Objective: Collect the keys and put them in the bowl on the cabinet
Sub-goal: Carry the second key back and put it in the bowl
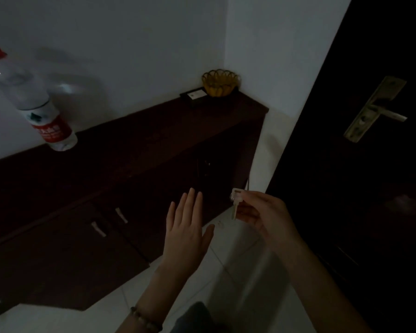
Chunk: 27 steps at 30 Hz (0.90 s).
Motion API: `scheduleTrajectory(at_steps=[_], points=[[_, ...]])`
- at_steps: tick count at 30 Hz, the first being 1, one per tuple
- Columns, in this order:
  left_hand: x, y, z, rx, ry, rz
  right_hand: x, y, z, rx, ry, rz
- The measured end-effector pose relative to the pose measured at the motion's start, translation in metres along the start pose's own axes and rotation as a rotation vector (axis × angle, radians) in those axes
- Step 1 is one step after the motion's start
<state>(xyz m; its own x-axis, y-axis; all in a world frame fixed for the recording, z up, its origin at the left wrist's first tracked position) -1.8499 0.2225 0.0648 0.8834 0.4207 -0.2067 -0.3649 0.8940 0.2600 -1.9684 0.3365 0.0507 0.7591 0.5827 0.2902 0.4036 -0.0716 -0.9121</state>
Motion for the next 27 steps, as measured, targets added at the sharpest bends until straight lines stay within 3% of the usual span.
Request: scheduleTrajectory(at_steps=[18, 27], points=[[-0.336, -0.064, -0.040, -0.062, 0.001, -0.085, -0.296, -0.102, -0.009, -0.005, 0.022, 0.086], [-0.450, -0.079, -0.040, -0.108, 0.006, -0.203, -0.396, -0.130, -0.021, -0.009, -0.012, 0.078]])
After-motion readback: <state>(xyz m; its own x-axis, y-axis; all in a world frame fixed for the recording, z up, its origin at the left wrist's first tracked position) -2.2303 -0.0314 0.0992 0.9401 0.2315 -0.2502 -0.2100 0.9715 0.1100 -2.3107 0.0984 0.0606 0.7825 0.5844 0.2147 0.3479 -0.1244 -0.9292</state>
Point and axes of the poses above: each hand's wrist, its own x-axis away from the middle knuckle, its own z-axis out of the back of the hand, y = z × x, the point moved 10 cm from there along -x, towards the middle knuckle, and after that the axes turned 5 degrees about -y, right-handed, at the moved point
